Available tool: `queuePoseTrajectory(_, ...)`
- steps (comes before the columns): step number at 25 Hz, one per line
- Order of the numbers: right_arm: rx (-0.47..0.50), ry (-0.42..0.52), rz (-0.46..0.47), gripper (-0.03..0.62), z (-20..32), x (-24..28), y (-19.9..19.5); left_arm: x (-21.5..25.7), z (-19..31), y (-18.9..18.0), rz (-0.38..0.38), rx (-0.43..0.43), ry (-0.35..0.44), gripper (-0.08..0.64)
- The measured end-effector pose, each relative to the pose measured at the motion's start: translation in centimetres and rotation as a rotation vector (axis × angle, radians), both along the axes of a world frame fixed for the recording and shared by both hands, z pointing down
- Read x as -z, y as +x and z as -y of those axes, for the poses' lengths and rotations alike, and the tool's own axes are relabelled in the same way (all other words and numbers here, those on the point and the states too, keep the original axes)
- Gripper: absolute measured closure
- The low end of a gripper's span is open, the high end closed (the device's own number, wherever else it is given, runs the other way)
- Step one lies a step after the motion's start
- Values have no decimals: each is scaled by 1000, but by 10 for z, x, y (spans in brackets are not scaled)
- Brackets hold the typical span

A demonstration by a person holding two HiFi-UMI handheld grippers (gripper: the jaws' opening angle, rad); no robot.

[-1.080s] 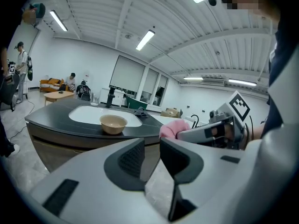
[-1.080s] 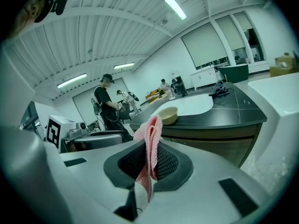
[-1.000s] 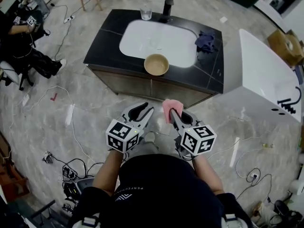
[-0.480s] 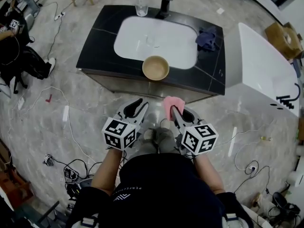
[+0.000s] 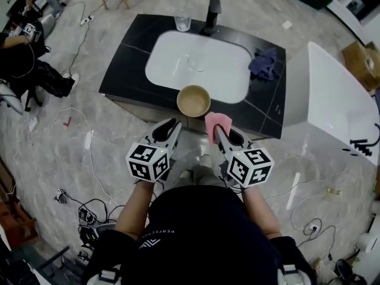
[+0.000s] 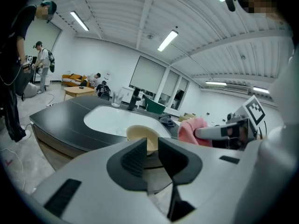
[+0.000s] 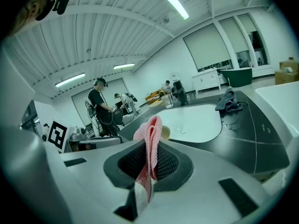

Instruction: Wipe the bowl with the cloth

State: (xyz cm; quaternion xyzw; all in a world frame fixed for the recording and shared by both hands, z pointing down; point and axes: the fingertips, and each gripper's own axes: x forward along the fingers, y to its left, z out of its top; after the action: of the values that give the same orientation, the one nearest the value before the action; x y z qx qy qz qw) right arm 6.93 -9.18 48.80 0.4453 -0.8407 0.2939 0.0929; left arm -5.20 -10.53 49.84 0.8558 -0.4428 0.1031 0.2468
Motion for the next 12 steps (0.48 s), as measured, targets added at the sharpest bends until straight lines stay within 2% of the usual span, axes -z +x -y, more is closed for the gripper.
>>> queuePoseTrajectory(12, 86, 27, 80, 545, 52, 5, 13, 0, 36, 4, 63, 110, -14, 485)
